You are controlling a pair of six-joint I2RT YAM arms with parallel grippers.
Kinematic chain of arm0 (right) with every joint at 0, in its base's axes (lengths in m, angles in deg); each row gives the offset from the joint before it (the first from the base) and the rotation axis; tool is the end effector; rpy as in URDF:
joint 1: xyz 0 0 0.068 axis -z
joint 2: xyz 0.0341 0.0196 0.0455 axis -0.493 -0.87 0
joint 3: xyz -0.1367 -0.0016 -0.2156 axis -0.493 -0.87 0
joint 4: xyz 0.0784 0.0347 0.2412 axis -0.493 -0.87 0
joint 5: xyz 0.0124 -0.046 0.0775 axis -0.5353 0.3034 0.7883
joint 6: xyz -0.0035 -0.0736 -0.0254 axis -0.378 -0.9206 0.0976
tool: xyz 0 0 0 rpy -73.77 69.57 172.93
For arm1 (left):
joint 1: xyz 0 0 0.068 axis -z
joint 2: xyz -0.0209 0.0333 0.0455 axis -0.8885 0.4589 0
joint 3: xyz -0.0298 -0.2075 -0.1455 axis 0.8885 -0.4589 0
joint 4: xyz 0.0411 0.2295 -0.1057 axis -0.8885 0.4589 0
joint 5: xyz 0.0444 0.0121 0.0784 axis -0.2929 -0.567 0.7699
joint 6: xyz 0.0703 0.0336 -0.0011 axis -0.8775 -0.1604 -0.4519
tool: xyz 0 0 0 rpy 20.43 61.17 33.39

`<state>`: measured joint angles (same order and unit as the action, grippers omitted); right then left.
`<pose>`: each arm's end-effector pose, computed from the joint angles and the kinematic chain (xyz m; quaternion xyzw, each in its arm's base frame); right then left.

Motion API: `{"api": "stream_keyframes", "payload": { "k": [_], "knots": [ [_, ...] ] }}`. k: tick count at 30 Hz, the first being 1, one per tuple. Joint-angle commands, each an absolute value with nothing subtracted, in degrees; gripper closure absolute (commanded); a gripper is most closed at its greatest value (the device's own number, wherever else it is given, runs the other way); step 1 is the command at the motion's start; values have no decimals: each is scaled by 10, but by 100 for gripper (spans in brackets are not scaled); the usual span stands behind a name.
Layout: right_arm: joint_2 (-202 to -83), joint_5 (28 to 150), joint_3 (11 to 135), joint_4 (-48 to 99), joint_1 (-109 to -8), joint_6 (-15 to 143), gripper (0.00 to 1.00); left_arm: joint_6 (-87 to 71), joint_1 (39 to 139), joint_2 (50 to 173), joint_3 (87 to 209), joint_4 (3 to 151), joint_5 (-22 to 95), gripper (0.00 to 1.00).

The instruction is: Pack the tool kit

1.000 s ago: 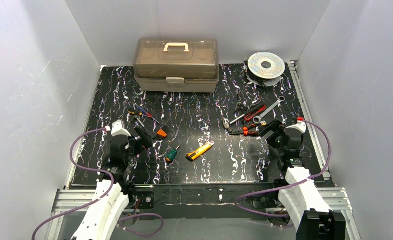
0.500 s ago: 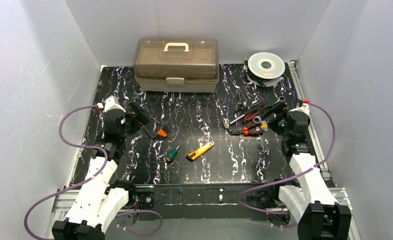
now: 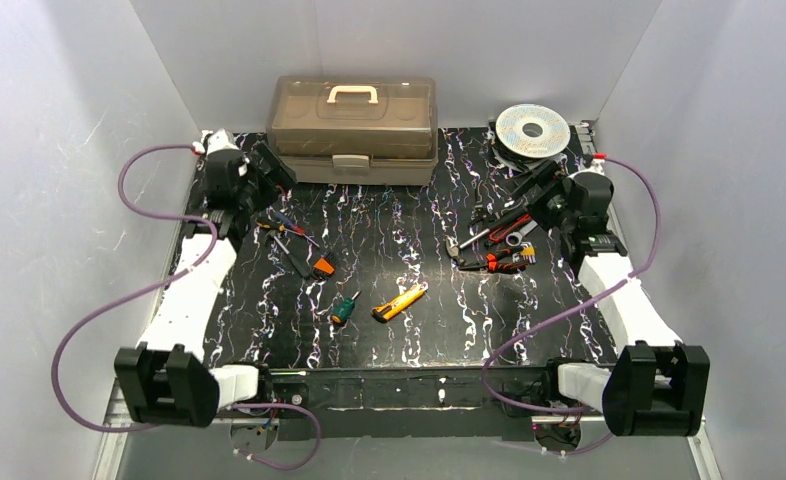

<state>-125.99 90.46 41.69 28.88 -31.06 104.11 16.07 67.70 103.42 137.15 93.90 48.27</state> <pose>0.2930 0.0189 0.2670 0.2637 0.7605 0.3028 0.5103 0.2991 -0.0224 0.3265 -0.2323 0.7880 -0.1749 0.5427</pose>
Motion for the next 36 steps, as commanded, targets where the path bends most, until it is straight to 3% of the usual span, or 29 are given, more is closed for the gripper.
{"api": "stream_keyframes", "payload": {
  "k": [1,8,15,30,36],
  "knots": [
    [-1306,925,497,286,-337,1034,4,140,660,1112,1439,935,449,2],
    [-1434,963,638,262,-379,1006,4,114,648,1237,1565,932,471,2],
    [-1575,998,806,208,-420,984,4,37,643,1281,1589,795,440,2],
    [-1778,934,1063,151,-466,966,4,19,606,1507,1849,862,366,2],
    [-1848,943,1144,127,-469,967,4,32,600,1562,1877,854,350,2]
  ]
}}
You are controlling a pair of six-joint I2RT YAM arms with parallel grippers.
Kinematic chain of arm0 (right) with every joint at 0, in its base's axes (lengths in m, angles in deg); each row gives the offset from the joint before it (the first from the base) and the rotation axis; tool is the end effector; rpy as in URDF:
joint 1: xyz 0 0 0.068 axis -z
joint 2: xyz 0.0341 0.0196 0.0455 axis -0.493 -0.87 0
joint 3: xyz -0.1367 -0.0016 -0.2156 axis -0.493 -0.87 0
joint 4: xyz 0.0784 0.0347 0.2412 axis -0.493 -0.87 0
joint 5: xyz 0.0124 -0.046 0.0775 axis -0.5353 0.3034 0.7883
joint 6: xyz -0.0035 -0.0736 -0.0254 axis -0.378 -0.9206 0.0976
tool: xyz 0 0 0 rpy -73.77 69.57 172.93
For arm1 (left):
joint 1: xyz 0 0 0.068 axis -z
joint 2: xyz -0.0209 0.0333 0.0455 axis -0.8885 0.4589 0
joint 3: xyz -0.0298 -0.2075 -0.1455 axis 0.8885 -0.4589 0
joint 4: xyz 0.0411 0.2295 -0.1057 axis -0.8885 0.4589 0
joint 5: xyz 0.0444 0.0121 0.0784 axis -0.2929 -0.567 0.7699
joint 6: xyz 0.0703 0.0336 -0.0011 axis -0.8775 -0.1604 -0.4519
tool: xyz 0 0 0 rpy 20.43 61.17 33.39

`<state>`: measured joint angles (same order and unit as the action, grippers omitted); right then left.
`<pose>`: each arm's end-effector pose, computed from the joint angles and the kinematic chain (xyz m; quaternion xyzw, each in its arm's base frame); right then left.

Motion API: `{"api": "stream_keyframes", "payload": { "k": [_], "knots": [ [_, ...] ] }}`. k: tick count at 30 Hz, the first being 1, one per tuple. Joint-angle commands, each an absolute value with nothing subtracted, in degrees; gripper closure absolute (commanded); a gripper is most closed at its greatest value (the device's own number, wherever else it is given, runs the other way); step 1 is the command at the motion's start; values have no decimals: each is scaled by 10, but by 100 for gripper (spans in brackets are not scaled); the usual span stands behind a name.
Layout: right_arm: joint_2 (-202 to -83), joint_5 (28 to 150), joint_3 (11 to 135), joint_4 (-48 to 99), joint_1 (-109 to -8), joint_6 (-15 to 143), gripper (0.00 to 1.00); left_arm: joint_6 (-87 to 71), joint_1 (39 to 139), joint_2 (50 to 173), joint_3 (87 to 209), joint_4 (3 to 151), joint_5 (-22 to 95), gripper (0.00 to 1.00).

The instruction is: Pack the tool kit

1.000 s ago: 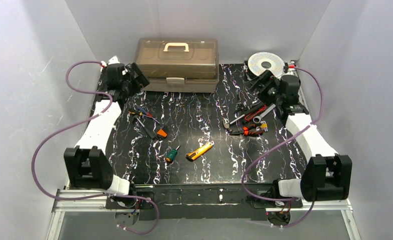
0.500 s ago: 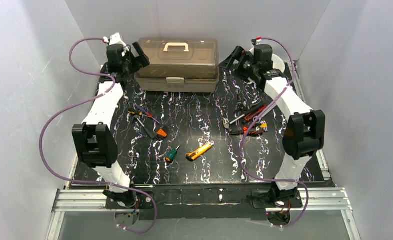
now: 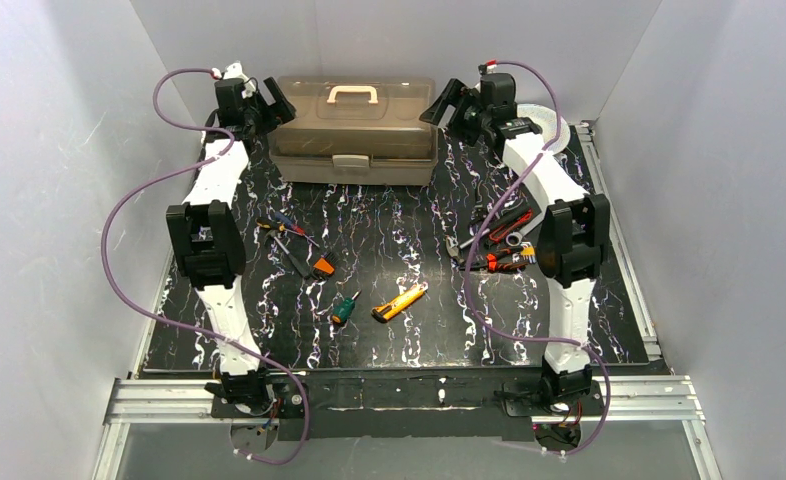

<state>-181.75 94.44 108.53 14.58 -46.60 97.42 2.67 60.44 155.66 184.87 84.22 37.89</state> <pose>0.4928 0.1676 0.2971 0.0974 0.8137 0.3555 0.4494 0.5215 0.0123 0.3071 -0.1313 0.7837 -0.1525 0.5876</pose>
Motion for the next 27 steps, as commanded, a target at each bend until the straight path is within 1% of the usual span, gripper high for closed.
{"api": "stream_keyframes", "payload": {
  "k": [1,3,5,7,10,11,14,17,22,27],
  "knots": [
    [-1858,944,1153,124,-469,969,4,37,598,1569,1881,855,339,2],
    [-1872,952,1165,124,-469,969,5,50,598,1582,1888,855,314,6],
    [-1880,957,1169,125,-469,972,6,66,598,1587,1887,857,298,13],
    [-1878,967,1154,137,-468,975,6,84,598,1577,1865,846,295,22],
    [-1868,989,1132,154,-469,975,6,107,598,1543,1807,806,282,41],
    [-1864,994,1126,156,-469,975,6,112,598,1529,1787,797,280,45],
    [-1856,1007,1118,154,-468,975,6,123,604,1477,1713,770,282,48],
    [-1840,1009,1105,152,-466,976,6,119,618,1413,1642,749,292,49],
    [-1800,1001,1071,146,-459,970,6,129,674,1331,1545,729,307,49],
    [-1740,956,1009,145,-443,967,6,130,760,1230,1434,709,392,50]
  ]
}}
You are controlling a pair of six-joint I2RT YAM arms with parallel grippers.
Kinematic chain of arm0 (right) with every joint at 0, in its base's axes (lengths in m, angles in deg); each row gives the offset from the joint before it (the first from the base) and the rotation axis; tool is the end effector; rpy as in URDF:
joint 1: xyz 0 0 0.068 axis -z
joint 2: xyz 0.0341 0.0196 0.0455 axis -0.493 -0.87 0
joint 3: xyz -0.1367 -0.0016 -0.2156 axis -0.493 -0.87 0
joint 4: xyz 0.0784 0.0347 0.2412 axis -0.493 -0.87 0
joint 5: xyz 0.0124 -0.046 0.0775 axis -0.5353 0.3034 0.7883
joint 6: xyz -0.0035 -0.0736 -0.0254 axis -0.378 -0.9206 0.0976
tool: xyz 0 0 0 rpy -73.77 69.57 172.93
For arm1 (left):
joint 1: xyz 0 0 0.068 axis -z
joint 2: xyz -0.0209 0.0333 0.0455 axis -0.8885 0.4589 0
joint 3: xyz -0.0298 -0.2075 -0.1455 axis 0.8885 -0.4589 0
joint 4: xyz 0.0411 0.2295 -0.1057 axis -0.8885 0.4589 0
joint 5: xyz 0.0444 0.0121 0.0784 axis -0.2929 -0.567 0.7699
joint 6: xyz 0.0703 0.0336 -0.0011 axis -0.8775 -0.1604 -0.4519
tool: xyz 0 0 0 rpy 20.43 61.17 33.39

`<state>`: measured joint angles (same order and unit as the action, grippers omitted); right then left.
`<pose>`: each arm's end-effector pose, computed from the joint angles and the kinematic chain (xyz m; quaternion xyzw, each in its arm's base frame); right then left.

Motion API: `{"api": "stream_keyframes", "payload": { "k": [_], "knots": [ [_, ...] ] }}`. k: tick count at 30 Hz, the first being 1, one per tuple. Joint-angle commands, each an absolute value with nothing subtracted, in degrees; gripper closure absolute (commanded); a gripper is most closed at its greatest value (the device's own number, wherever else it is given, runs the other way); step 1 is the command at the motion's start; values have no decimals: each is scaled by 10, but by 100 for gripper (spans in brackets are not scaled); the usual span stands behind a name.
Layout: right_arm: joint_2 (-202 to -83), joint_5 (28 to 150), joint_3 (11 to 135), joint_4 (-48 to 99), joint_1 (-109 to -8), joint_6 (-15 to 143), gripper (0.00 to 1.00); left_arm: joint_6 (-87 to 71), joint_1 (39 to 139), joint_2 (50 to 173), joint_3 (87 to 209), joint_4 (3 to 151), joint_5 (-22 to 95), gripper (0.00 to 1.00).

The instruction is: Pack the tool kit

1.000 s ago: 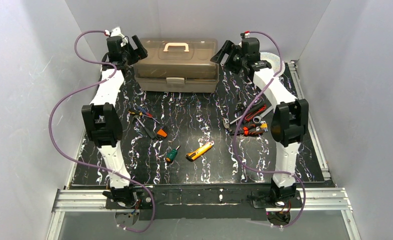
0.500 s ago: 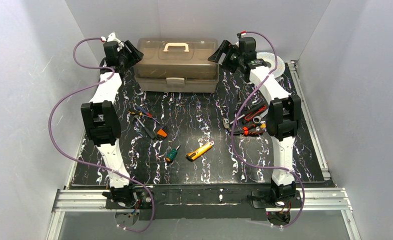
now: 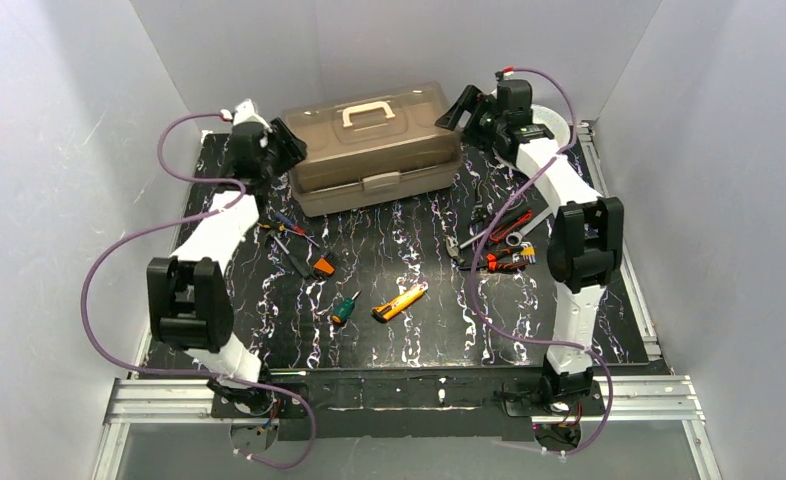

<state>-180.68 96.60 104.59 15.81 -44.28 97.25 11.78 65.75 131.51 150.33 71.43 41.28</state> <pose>0.4934 0.1485 0.2836 0.1052 0.8196 0.3543 0.4379 0.4233 -0.0269 0.2986 -0.1712 0.7633 -0.2074 0.5875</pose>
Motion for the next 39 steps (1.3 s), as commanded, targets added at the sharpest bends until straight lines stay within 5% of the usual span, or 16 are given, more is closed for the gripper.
{"api": "stream_keyframes", "payload": {
  "k": [1,7,12,17,23,39],
  "knots": [
    [-1730,944,997,149,-441,966,6,132,777,1211,1411,703,409,50],
    [-1684,910,963,143,-431,957,5,128,894,1068,1306,697,549,44],
    [-1574,736,886,123,-430,913,3,47,890,972,1349,829,633,2],
    [-1428,762,694,199,-424,1006,3,58,716,1032,1472,896,396,2],
    [-1352,804,490,404,-459,1114,5,4,694,1180,1609,899,290,2],
    [-1580,896,390,819,-527,1254,5,45,673,1563,1930,900,111,2]
  ]
}}
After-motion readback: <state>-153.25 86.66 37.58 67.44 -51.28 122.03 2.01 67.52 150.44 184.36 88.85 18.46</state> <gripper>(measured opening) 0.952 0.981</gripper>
